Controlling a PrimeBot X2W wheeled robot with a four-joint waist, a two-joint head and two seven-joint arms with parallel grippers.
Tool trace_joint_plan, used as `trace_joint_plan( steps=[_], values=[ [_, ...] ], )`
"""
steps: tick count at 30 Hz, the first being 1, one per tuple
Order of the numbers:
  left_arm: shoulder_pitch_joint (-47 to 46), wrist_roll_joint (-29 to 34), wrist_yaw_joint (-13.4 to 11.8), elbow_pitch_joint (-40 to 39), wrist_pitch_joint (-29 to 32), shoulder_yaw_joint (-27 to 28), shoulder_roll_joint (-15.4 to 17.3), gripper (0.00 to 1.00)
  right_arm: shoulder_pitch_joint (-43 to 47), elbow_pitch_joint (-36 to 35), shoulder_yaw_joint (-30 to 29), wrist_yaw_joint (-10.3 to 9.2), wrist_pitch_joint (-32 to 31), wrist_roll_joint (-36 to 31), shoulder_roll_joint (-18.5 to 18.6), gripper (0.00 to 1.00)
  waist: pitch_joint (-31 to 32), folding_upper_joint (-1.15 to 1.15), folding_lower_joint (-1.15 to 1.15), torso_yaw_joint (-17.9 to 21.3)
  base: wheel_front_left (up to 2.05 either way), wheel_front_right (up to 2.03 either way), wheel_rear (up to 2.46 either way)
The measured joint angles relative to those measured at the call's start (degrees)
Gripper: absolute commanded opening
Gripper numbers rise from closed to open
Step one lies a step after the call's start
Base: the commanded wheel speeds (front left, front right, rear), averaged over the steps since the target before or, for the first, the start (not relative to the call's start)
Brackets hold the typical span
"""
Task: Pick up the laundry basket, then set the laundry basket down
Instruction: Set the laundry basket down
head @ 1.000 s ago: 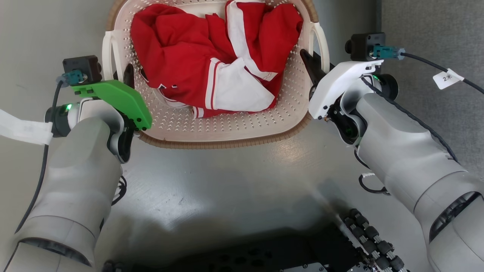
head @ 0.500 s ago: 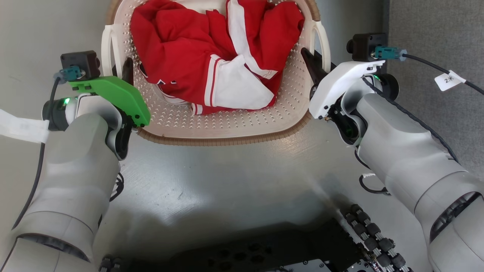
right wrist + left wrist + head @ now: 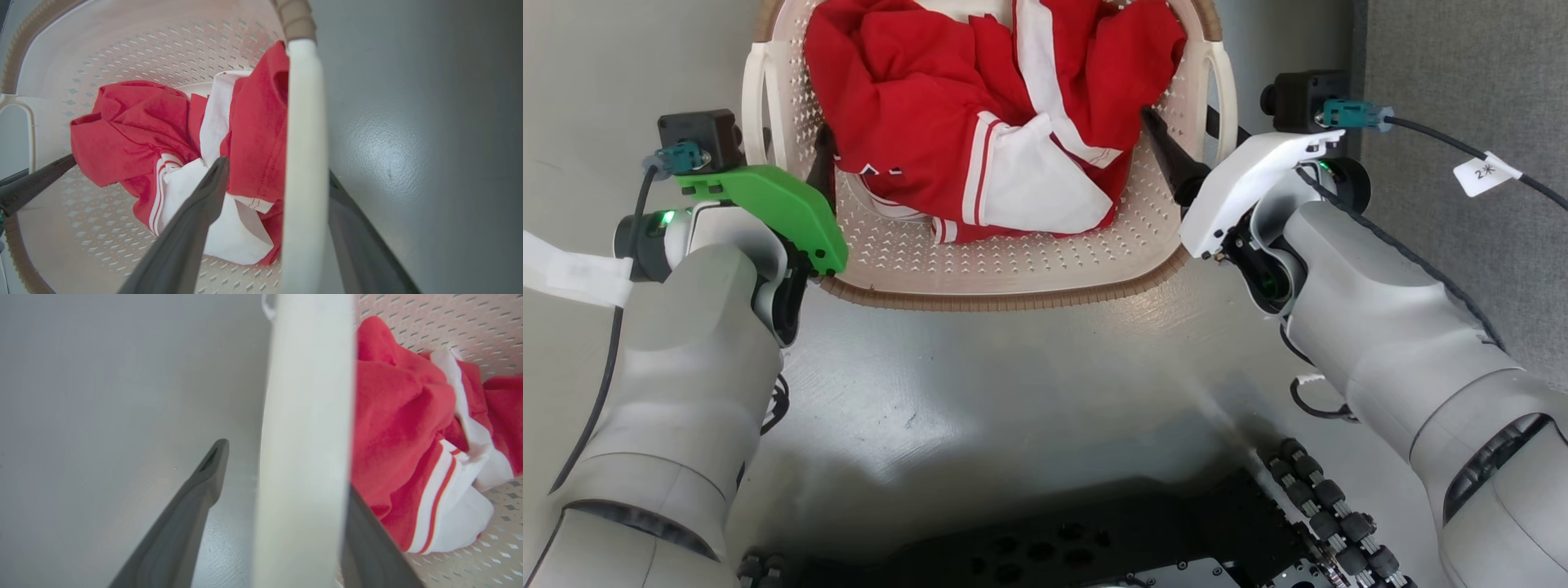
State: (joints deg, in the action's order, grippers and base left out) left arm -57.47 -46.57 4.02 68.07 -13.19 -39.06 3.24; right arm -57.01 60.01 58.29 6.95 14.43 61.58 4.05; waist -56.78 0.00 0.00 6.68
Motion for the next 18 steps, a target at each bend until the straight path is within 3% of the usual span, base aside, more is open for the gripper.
trace_joint_plan(
  steps=[18],
  values=[
    [-0.1, 0.1, 0.4, 1.9, -0.1, 0.0, -0.4, 1.0, 0.0, 2.6, -0.1, 0.11, 0.0, 1.0, -0.5, 1.0, 2.6, 0.0, 0.0, 0.3, 0.0, 0.0, 0.0]
  ],
)
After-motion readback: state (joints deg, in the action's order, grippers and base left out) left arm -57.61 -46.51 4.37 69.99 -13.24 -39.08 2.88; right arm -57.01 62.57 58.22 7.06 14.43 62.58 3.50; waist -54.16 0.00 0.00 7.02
